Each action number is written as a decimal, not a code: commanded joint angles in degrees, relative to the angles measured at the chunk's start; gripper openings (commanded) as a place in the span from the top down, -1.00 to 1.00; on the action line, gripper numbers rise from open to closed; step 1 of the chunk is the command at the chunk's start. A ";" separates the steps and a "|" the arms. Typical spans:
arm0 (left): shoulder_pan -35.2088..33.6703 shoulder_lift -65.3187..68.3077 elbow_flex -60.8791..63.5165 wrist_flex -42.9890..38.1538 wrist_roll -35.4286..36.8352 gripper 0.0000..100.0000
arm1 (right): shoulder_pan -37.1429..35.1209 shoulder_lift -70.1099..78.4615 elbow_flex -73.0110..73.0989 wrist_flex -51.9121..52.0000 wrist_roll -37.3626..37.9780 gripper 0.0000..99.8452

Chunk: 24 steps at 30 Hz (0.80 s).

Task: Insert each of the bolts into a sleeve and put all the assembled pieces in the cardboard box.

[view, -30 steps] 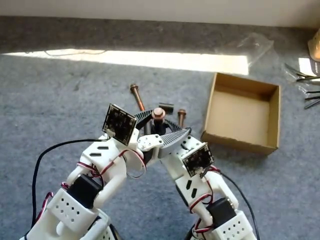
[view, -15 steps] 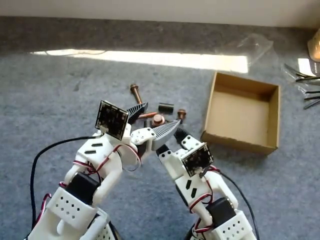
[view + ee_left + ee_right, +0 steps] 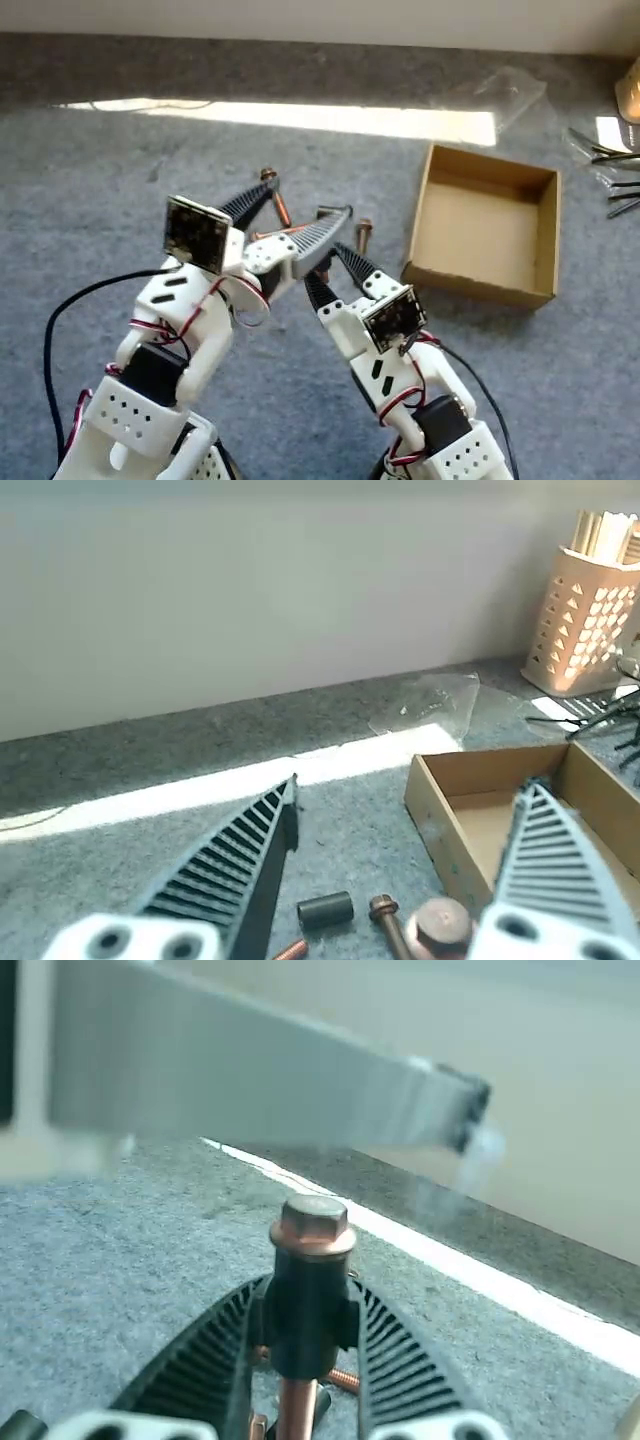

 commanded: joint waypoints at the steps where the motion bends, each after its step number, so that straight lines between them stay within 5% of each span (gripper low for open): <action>1: -4.35 -0.75 -6.20 2.73 0.44 0.38 | 0.40 -0.84 6.90 -0.13 0.35 0.99; 8: -9.01 -0.75 -10.42 11.34 0.26 0.41 | 4.09 -0.84 6.90 -0.40 0.53 0.99; 19: -23.34 -0.75 -9.45 17.76 0.09 0.92 | 13.76 -0.84 6.90 0.04 0.26 0.99; 24: -26.95 -0.75 -5.14 23.03 0.09 0.96 | 17.98 -0.84 3.03 4.35 0.26 0.99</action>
